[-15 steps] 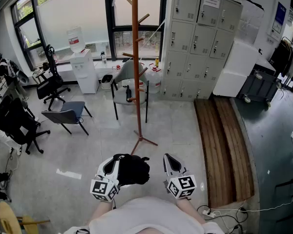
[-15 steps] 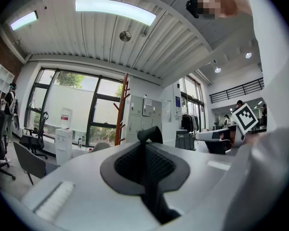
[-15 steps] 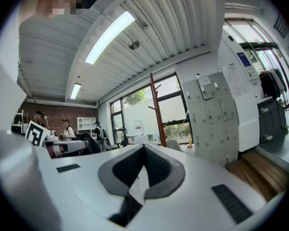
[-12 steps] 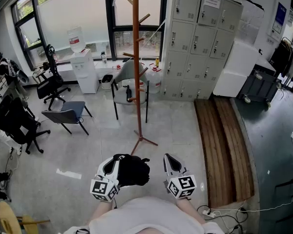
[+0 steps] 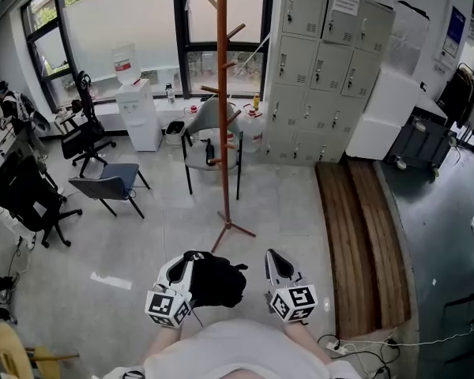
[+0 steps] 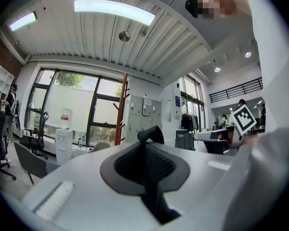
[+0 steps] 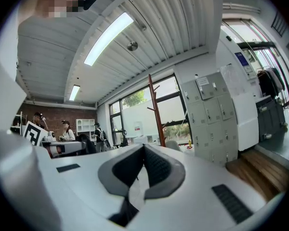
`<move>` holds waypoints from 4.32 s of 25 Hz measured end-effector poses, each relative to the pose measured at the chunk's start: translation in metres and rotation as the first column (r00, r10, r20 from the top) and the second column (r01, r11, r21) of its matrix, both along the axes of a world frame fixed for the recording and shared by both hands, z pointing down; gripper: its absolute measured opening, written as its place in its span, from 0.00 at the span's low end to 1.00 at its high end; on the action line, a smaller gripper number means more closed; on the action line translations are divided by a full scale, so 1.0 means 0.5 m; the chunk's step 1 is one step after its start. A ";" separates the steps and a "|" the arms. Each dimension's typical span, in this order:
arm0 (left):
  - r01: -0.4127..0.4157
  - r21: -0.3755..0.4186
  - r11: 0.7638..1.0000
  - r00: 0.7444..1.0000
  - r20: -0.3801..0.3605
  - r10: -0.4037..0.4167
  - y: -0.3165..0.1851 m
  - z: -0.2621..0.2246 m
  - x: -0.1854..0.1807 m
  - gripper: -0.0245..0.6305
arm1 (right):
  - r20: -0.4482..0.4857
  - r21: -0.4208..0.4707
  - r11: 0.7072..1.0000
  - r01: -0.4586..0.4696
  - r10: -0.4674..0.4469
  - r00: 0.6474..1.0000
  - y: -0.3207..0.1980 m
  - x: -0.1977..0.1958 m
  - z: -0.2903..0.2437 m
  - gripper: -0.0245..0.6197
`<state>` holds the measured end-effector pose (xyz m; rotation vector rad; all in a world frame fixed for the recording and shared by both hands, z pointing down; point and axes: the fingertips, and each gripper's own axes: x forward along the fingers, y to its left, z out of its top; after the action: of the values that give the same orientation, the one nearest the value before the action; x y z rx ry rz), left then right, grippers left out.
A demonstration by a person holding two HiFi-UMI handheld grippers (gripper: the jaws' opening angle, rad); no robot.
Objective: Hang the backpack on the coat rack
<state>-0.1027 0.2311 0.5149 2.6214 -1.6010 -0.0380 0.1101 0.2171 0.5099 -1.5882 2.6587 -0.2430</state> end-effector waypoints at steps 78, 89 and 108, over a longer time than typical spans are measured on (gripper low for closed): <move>-0.122 0.058 0.991 0.989 0.087 0.117 -0.816 -0.045 -0.127 0.07 | 0.005 -0.071 0.997 -0.037 0.038 0.999 -0.775 -0.101 0.045 0.05; -0.117 0.042 0.992 0.992 0.049 0.115 -0.825 -0.101 -0.115 0.07 | 0.018 -0.075 0.997 0.010 -0.009 1.000 -0.760 -0.088 0.056 0.05; -0.221 0.128 0.967 0.968 0.150 0.201 -0.937 -0.286 -0.111 0.07 | 0.015 -0.093 0.995 -0.033 0.034 0.999 -0.770 -0.071 0.079 0.05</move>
<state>-0.1583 -0.2372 0.3720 2.9514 -1.3930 0.0395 0.0748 -0.1681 0.5495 -1.6470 2.6426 -0.3820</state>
